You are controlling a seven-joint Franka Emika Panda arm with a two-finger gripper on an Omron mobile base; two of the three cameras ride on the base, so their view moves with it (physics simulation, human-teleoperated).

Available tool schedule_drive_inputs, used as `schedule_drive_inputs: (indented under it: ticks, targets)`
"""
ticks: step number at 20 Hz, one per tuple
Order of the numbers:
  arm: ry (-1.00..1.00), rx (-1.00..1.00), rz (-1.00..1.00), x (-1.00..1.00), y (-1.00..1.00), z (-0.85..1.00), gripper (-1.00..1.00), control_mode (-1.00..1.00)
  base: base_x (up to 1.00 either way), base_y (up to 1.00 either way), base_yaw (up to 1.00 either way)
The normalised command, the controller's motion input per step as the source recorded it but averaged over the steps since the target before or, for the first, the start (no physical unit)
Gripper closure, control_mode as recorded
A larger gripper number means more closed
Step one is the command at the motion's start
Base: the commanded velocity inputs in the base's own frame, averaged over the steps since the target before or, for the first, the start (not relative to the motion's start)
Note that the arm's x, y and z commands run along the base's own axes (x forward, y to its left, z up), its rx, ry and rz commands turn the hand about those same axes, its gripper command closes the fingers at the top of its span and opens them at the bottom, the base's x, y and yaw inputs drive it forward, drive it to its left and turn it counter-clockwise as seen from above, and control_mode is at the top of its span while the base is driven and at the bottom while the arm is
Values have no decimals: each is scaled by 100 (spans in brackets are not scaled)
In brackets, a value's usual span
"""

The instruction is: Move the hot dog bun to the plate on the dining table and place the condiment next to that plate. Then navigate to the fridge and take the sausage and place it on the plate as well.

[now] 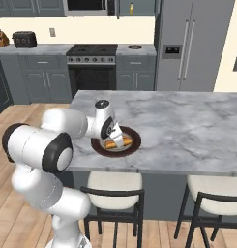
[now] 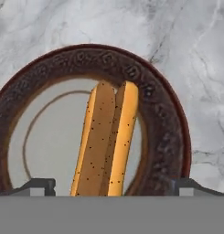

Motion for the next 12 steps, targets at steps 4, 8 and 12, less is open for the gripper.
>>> schedule_drive_inputs:
  ticks: [4, 8, 12]
  targets:
    - [-11, -1, 10, -56, 0, 76, -100, -100, 0, 0, 0]
    - [-2, 0, 14, -56, 0, 75, -100, -100, 0, 0, 0]
    - [0, 0, 16, -56, 0, 73, -100, -100, 0, 0, 0]
